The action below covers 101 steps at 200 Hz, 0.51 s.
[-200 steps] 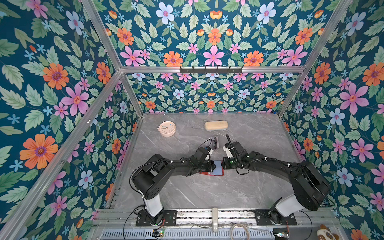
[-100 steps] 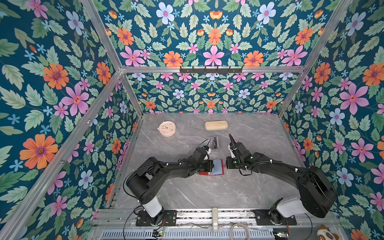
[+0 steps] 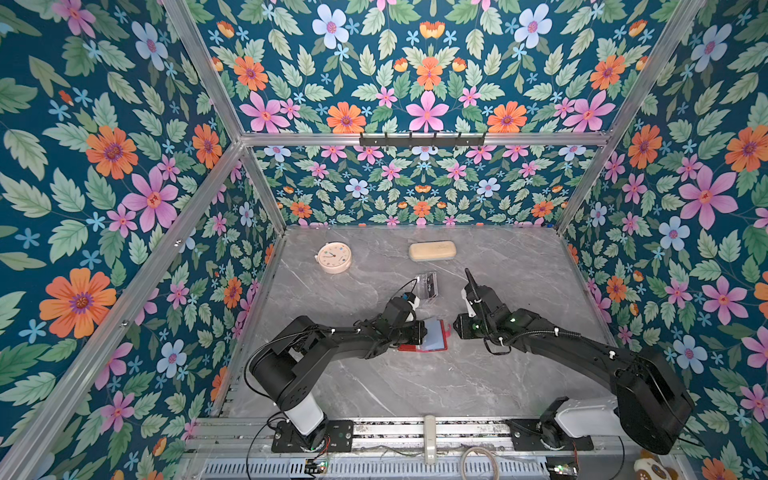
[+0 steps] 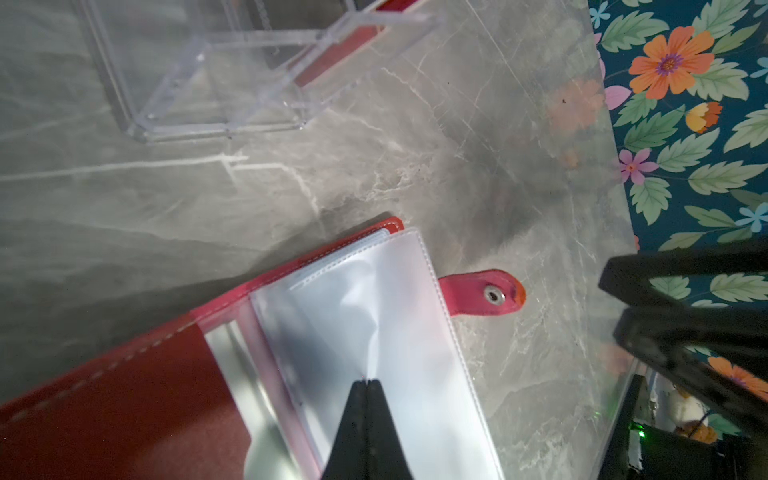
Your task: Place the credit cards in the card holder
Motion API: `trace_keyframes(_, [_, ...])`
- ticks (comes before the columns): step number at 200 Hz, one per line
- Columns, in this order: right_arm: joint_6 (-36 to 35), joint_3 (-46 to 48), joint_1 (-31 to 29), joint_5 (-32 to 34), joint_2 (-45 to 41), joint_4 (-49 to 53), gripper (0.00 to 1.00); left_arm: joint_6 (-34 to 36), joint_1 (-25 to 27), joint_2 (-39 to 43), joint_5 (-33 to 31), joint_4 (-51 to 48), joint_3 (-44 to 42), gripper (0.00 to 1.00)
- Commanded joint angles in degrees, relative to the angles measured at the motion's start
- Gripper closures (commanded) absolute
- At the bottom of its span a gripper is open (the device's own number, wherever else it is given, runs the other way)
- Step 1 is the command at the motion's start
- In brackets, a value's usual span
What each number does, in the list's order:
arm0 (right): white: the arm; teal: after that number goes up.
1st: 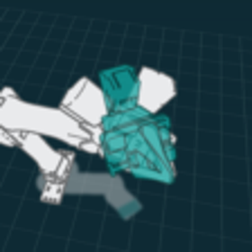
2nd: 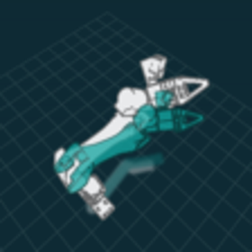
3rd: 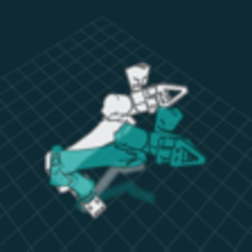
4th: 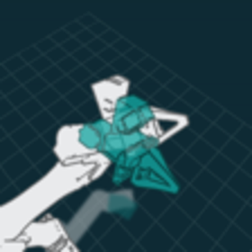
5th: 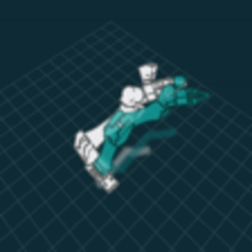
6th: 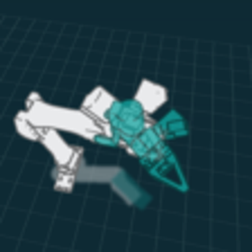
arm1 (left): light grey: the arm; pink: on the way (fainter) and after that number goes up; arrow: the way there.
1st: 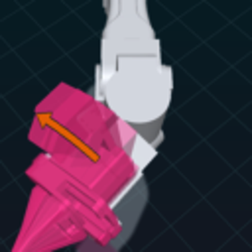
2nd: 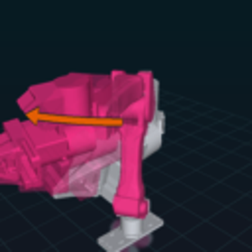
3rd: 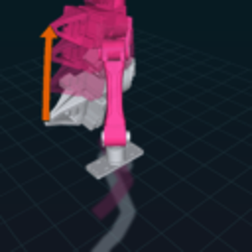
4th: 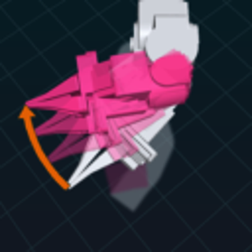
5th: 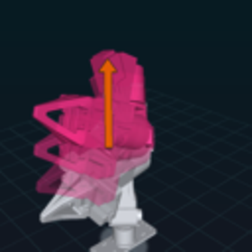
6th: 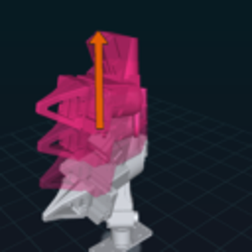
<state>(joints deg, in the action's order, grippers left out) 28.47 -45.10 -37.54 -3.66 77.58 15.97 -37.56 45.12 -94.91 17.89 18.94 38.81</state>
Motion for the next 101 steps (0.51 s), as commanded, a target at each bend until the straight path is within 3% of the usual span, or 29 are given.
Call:
trace_keyframes(1, [-1.13, -0.59, -0.02, -6.7, 1.41, -2.04, 0.67, -0.17, -0.04, 0.48, -0.17, 1.98, -0.06, 1.0])
trace_keyframes(62, [1.09, -3.33, -0.82, -9.74, 8.72, -3.7, 0.82, -0.19, 0.01, 1.05, 0.13, 2.56, -0.75, 1.0])
trace_keyframes(101, [2.62, -5.23, -1.64, -9.99, 12.97, -5.14, 0.79, 0.08, 0.0, 1.76, 0.43, 2.56, -1.18, 1.0])
